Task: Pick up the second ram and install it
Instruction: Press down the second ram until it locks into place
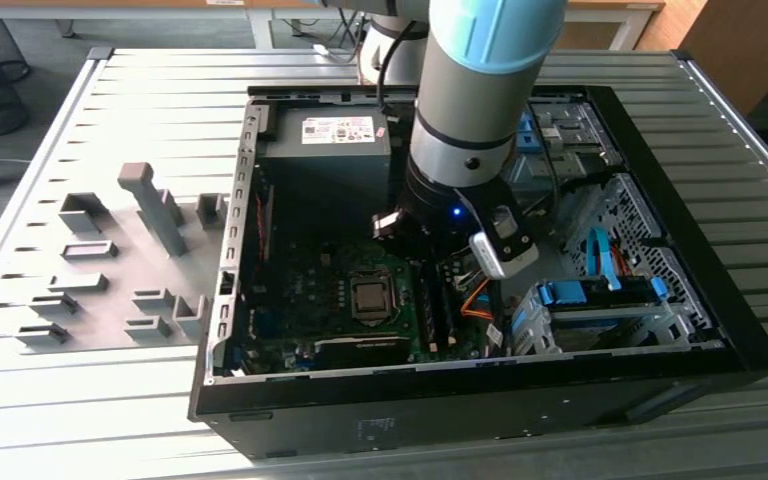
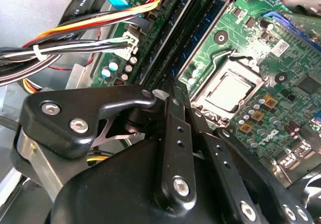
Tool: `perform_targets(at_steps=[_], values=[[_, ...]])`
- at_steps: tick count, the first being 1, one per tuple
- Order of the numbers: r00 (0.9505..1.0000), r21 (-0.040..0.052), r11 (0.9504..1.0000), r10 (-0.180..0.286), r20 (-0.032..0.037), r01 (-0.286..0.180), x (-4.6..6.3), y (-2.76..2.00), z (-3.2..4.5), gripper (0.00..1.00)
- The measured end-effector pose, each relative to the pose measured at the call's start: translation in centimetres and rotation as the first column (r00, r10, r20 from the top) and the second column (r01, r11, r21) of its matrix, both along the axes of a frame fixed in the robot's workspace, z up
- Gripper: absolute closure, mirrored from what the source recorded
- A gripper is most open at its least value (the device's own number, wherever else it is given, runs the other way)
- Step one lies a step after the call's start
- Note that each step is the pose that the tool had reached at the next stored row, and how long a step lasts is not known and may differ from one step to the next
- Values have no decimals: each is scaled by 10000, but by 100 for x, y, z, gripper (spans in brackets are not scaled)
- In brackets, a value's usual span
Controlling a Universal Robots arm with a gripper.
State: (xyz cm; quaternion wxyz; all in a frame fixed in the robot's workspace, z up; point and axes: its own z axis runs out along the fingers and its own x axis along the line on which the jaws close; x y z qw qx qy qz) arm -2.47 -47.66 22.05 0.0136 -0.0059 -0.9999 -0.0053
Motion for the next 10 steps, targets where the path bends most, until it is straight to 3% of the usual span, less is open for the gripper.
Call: perform_targets(at_steps=[6,10], values=[[10000,18,10000,0,-12,0,0,-1,-47,90],[10000,66,10000,0,-4,0,2,7,-10,90]])
